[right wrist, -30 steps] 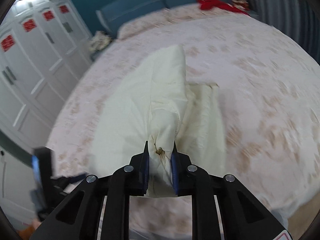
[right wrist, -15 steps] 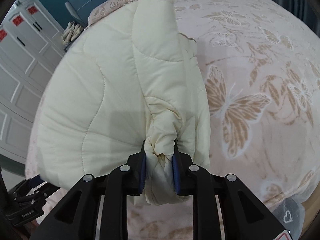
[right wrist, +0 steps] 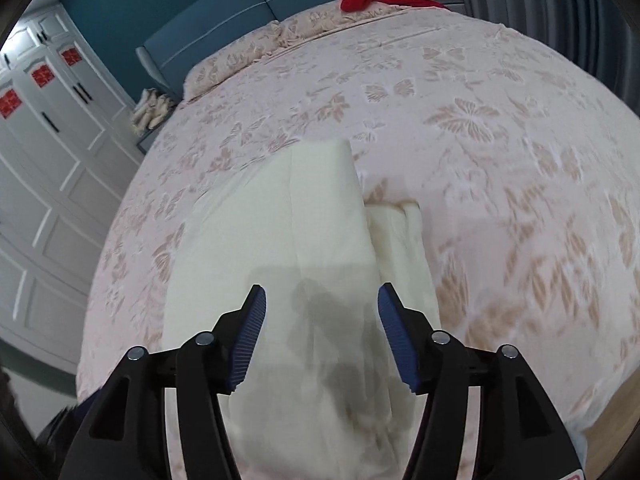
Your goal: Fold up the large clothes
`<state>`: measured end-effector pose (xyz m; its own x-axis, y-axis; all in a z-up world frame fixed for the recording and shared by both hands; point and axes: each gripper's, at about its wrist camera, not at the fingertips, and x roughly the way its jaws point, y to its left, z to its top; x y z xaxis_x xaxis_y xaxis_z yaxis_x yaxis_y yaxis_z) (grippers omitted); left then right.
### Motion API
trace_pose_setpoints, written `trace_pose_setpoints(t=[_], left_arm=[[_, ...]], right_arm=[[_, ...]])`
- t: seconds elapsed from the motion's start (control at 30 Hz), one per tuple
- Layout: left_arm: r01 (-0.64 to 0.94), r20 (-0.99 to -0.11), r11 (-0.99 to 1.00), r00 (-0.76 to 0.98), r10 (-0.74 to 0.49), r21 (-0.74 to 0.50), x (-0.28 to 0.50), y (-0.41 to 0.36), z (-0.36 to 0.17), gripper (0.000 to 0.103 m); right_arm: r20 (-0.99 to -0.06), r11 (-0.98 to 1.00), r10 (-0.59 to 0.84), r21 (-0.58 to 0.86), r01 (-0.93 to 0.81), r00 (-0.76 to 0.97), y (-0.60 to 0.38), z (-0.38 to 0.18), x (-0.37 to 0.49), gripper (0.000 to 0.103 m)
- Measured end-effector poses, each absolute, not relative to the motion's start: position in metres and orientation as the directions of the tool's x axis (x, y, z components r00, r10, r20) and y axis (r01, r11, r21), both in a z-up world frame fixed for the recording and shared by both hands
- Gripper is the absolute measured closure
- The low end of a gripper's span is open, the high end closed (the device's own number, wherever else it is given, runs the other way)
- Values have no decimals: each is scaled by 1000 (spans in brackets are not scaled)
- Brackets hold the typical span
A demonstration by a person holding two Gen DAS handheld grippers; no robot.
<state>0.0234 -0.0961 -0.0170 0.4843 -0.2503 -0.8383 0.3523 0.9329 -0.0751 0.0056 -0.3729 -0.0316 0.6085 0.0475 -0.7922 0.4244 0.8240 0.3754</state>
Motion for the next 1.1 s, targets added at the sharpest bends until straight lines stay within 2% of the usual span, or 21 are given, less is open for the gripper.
trace_pose_setpoints(t=[0.1, 0.17, 0.2, 0.23, 0.3, 0.4, 0.47, 0.57, 0.83, 1.1], left_arm=[[341, -842, 937, 483, -239, -70, 29, -97, -18, 27], [334, -846, 940, 481, -230, -65, 33, -98, -21, 27], [334, -848, 940, 478, -229, -65, 36, -99, -23, 27], [332, -849, 941, 477, -227, -65, 37, -100, -24, 27], [331, -851, 941, 475, -225, -63, 43, -102, -25, 27], [329, -851, 941, 471, -231, -73, 54, -107, -26, 27], [334, -858, 939, 454, -239, -85, 64, -114, -32, 27], [335, -879, 937, 412, -241, -100, 78, -129, -48, 27], [330, -897, 942, 395, -197, -62, 90, -150, -79, 24], [332, -899, 943, 408, -160, -17, 94, -162, -96, 15]], right_arm=[[-826, 826, 47, 348, 443, 562, -377, -48, 30, 43], [-843, 841, 82, 345, 418, 531, -375, -61, 39, 65], [-841, 844, 95, 352, 405, 533, -374, -62, 39, 86], [-826, 844, 114, 374, 385, 552, -375, -58, 36, 93], [-779, 840, 103, 401, 365, 618, -378, -37, 22, 97], [-745, 838, 71, 405, 366, 664, -382, -19, 5, 98], [-800, 864, 35, 326, 384, 599, -382, -38, 11, 98], [-842, 871, 46, 297, 392, 537, -380, -71, 17, 98], [-869, 866, 58, 289, 408, 492, -381, -102, 22, 98], [-878, 866, 58, 281, 413, 476, -379, -120, 26, 98]])
